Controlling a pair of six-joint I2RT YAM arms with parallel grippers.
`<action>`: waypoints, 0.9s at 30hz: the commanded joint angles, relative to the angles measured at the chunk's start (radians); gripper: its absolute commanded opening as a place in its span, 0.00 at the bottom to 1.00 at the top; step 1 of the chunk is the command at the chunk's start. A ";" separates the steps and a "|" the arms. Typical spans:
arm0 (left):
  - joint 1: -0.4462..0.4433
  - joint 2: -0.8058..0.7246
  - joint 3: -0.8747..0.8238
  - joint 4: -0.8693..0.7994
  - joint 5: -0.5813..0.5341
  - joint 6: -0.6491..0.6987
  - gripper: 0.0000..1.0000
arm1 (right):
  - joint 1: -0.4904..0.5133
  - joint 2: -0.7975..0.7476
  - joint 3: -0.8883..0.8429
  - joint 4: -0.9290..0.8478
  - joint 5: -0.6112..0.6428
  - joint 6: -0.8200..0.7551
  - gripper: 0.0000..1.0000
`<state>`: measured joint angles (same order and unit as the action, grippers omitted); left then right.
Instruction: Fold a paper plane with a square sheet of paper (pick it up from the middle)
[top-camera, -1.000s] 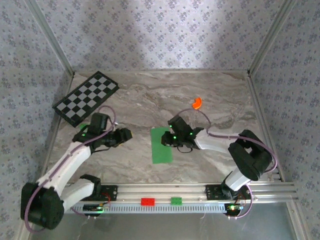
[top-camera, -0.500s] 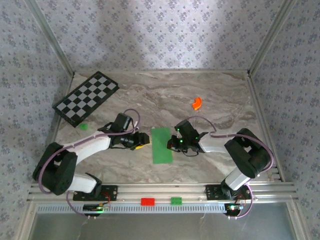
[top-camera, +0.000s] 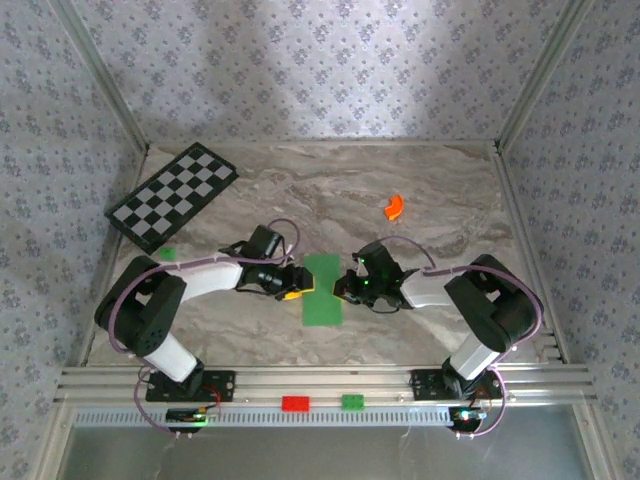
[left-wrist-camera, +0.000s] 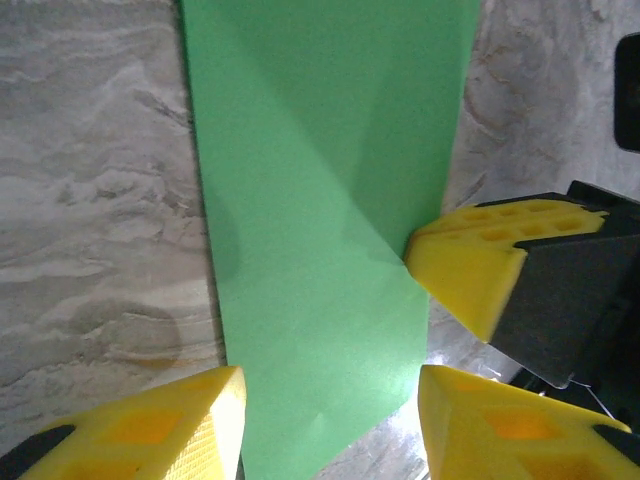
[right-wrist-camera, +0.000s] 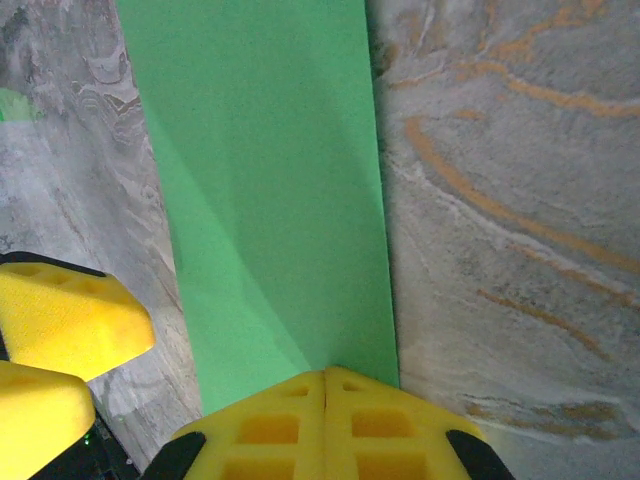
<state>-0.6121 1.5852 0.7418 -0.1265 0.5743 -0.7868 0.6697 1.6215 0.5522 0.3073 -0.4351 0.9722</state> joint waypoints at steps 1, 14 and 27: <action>-0.008 0.011 0.030 -0.053 -0.044 0.020 0.50 | -0.001 0.042 -0.040 -0.104 0.040 0.009 0.03; -0.031 0.096 0.045 0.002 0.036 0.038 0.40 | -0.002 0.049 -0.044 -0.109 0.049 0.013 0.03; -0.033 0.075 0.030 0.066 0.059 0.017 0.35 | -0.002 0.043 -0.061 -0.109 0.055 0.013 0.04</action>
<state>-0.6418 1.6588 0.7662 -0.0963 0.6025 -0.7692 0.6689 1.6222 0.5392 0.3328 -0.4351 0.9802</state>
